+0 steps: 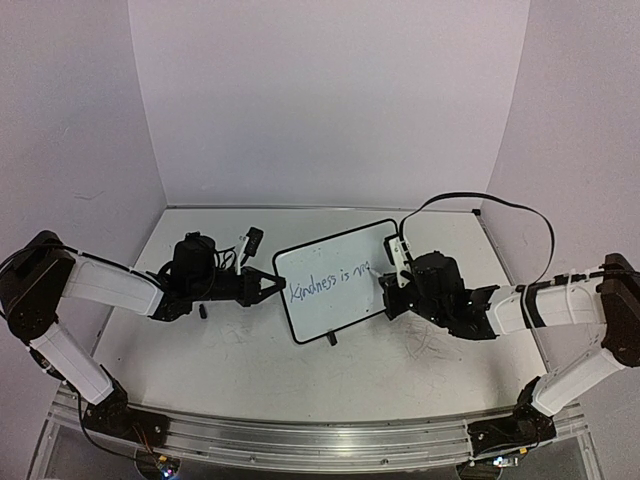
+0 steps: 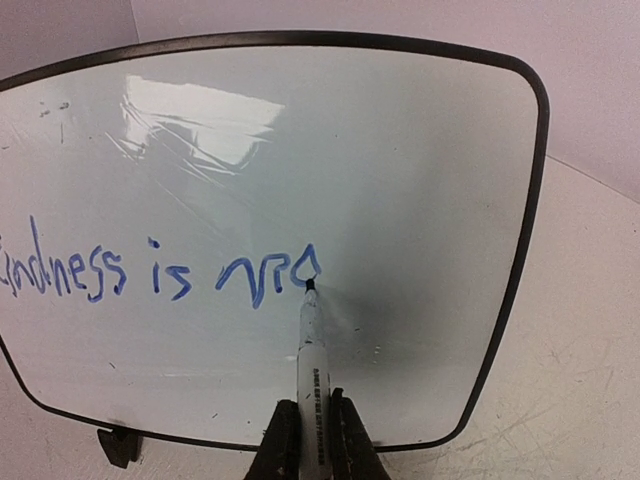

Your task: Write a sentence on the whiteboard

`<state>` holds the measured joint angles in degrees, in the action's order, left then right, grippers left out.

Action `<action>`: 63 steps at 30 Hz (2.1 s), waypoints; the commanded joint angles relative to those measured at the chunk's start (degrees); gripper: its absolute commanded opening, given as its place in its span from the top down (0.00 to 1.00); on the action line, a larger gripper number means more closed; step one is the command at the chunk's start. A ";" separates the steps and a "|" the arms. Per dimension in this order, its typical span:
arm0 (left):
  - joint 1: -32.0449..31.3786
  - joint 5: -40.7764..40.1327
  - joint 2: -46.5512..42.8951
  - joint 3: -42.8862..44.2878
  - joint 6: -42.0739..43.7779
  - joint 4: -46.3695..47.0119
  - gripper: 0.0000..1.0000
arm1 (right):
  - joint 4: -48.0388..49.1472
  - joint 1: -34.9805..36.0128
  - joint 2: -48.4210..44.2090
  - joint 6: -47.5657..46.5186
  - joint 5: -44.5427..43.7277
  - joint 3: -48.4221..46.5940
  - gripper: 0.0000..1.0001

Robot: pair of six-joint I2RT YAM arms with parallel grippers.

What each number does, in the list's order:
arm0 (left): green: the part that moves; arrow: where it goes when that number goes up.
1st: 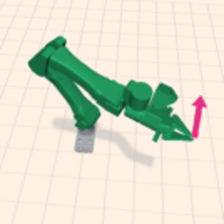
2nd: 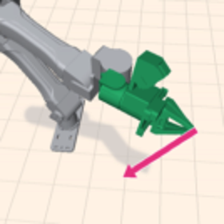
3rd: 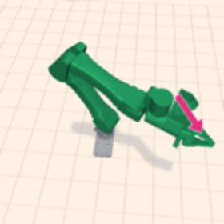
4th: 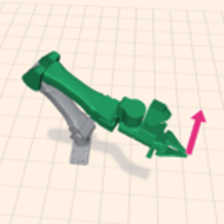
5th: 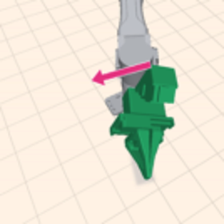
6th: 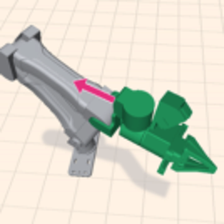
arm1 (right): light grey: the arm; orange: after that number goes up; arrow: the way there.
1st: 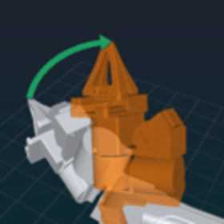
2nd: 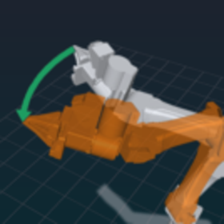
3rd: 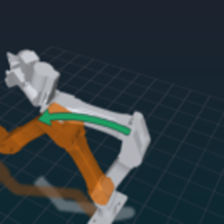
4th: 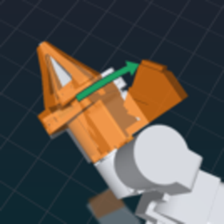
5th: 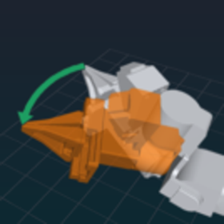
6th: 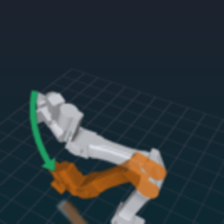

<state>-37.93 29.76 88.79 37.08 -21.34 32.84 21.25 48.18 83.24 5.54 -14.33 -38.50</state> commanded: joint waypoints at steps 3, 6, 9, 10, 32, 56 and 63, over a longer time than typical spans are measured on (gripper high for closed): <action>0.05 -0.66 -0.29 1.04 1.63 -2.78 1.00 | 2.46 -0.17 0.73 -0.70 -2.24 -2.60 1.00; 0.00 -0.70 -0.27 1.02 1.69 -2.87 1.00 | 2.61 -0.13 0.73 -0.71 -2.62 -2.77 1.00; 0.02 -0.70 -0.14 1.05 1.74 -2.87 1.00 | 2.65 -0.13 0.64 -0.85 -2.79 -2.95 1.00; 0.05 -0.62 -0.12 1.06 1.74 -2.87 1.00 | 2.65 -0.13 0.69 -0.88 -2.81 -2.99 1.00; 0.01 -0.67 -0.13 0.83 1.93 -2.87 1.00 | 0.00 -0.14 0.02 1.00 -1.54 0.44 1.00; 0.03 -0.58 0.06 1.33 1.92 -2.98 1.00 | 1.30 -0.70 -2.35 0.01 -2.46 -0.60 1.00; 0.05 -0.65 -0.36 1.11 1.89 -3.05 1.00 | 2.22 -1.36 -0.86 0.33 -3.48 -1.39 1.00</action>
<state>-37.93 29.79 88.79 37.08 -21.02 32.77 21.42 47.34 81.75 5.85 -16.03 -37.82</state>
